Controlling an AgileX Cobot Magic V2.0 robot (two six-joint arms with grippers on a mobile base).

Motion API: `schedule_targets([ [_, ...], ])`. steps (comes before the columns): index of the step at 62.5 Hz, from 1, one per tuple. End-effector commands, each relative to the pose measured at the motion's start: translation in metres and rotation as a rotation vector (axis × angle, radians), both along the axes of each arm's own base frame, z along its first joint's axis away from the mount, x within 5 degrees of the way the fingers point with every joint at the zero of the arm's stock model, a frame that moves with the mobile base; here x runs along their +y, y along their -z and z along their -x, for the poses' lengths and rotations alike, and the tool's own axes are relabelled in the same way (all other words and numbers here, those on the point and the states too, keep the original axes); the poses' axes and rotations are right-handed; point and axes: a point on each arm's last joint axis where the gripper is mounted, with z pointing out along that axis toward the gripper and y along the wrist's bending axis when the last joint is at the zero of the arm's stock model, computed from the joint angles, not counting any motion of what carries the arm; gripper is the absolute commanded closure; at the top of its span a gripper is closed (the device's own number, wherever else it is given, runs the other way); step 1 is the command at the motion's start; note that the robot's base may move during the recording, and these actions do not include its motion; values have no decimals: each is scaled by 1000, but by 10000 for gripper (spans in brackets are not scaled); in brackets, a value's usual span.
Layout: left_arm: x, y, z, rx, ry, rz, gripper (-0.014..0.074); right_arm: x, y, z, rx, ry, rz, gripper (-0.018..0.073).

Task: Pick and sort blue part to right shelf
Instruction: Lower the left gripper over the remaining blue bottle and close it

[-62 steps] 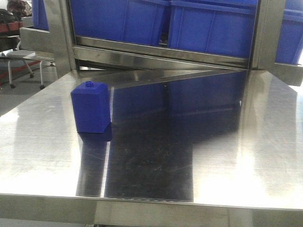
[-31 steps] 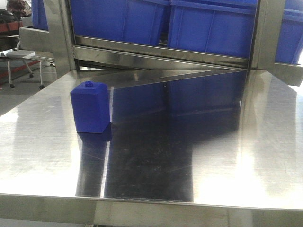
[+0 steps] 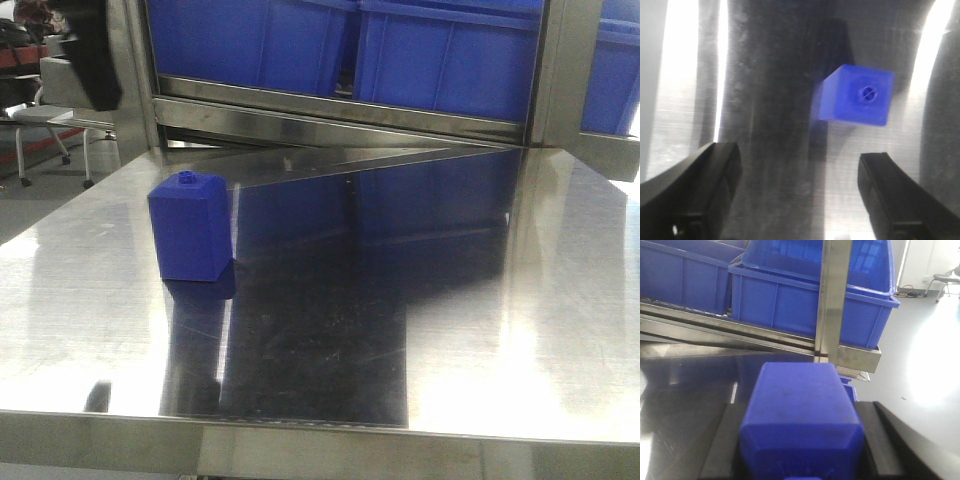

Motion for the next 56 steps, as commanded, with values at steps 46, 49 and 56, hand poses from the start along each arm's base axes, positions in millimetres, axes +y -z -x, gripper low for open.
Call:
schedule_targets([
  [46, -48, 9, -65, 138, 77, -1, 32, -1, -19, 1, -123, 10, 15, 249],
  [49, -50, 11, -65, 142, 81, -3, 32, -1, -19, 1, -123, 10, 15, 249],
  [56, -53, 14, -66, 160, 82, 10, 32, -1, -19, 1, -123, 10, 15, 249],
])
